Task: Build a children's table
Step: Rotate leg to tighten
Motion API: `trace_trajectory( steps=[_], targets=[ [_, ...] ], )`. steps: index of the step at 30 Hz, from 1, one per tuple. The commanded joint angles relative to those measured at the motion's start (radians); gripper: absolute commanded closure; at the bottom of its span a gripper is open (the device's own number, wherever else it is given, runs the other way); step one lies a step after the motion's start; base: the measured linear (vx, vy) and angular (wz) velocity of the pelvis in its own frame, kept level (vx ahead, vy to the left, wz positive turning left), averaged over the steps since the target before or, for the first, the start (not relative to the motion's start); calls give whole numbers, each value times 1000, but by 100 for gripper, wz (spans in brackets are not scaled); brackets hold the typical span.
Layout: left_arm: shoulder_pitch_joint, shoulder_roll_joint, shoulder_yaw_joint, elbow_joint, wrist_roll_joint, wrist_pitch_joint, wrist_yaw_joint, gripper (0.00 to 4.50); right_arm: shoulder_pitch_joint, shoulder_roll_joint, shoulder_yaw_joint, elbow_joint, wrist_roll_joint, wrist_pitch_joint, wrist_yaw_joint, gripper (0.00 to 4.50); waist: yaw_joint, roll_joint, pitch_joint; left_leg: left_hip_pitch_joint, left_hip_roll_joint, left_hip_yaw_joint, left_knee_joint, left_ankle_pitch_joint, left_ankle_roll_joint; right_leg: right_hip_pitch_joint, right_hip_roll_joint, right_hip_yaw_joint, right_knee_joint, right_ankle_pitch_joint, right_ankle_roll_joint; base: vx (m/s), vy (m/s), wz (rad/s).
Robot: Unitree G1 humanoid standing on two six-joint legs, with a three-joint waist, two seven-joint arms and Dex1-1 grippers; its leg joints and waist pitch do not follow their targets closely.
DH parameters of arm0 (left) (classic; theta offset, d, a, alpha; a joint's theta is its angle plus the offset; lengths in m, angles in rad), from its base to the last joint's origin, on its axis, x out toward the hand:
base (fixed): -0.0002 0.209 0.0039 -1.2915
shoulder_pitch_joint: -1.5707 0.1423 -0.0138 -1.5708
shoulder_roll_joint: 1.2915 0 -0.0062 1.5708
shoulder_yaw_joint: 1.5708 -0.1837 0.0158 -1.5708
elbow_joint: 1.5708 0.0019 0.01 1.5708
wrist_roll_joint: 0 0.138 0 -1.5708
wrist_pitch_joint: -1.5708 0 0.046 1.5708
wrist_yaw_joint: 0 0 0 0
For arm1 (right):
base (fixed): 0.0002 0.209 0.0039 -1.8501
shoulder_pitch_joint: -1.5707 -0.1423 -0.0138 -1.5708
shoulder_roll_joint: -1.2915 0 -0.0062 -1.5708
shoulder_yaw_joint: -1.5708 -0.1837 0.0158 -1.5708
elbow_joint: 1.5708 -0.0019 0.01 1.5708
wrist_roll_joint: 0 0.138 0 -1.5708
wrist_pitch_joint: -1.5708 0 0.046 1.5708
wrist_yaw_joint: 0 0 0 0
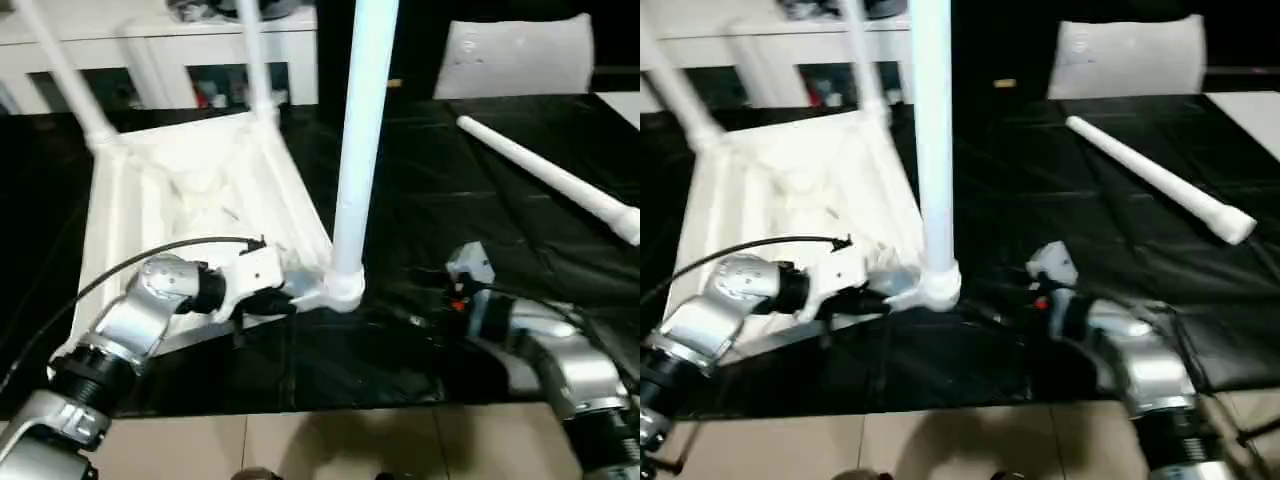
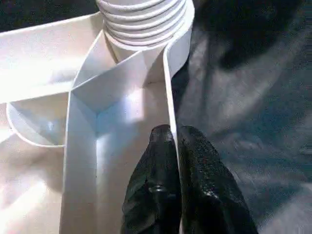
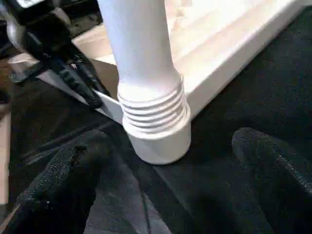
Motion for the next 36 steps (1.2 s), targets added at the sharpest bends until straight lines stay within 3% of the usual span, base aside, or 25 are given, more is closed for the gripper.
trace_trajectory(
  steps=[1, 7, 9, 15, 16, 19, 28, 36],
  targets=[
    [-10, 13, -62, 28, 10, -66, -106, 450, -29, -22, 21, -28, 6, 15, 44, 2, 6, -6, -70, -4, 63, -12, -51, -125, 104, 57, -82, 73, -55, -224, -152, 0, 0, 0],
    [-26, 10, -81, 60, 3, -123, -172, 450, -65, -44, 70, -38, -13, 14, 113, 2, 27, -4, -71, 3, 70, -11, -51, -145, 86, 54, -86, 76, -52, -246, -143, 0, 0, 0],
    [-35, 5, -89, 69, 5, -141, -193, 450, -84, -39, 97, -15, -45, -19, 130, 2, 36, -5, -73, 3, 69, -10, -50, -138, 76, 51, -86, 77, -51, -244, -144, 0, 0, 0],
    [-48, -14, -105, 83, 15, -172, -223, 450, -121, -28, 153, 29, -82, -51, 174, 2, 42, -8, -70, 1, 70, -12, -50, -163, 64, 52, -89, 78, -51, -291, -136, 0, 0, 0],
    [-50, -17, -107, 86, 17, -180, -227, 450, -127, -26, 162, 35, -86, -53, 178, 2, 42, -14, -70, 2, 70, -12, -50, -165, 63, 52, -88, 78, -52, -298, -134, 0, 0, 0],
    [-54, -24, -117, 91, 23, -196, -238, 450, -147, -9, 177, 68, -97, -62, 187, 2, 42, -14, -67, 2, 67, -11, -51, -190, 54, 50, -91, 78, -59, -372, -113, 0, 0, 0],
    [-60, -32, -128, 106, 40, -218, -241, 450, -176, 6, 190, 123, -98, -62, 226, 80, 44, -14, -71, 0, 69, -12, -47, -173, 61, 51, -89, 79, -50, -316, -126, 0, 0, 0],
    [-64, -36, -127, 129, 54, -234, -229, 450, -186, 19, 192, 149, -98, -66, 241, 153, 48, -15, -72, 0, 68, -11, -46, -167, 60, 51, -90, 78, -52, -335, -117, 0, 0, 0]
  ],
)
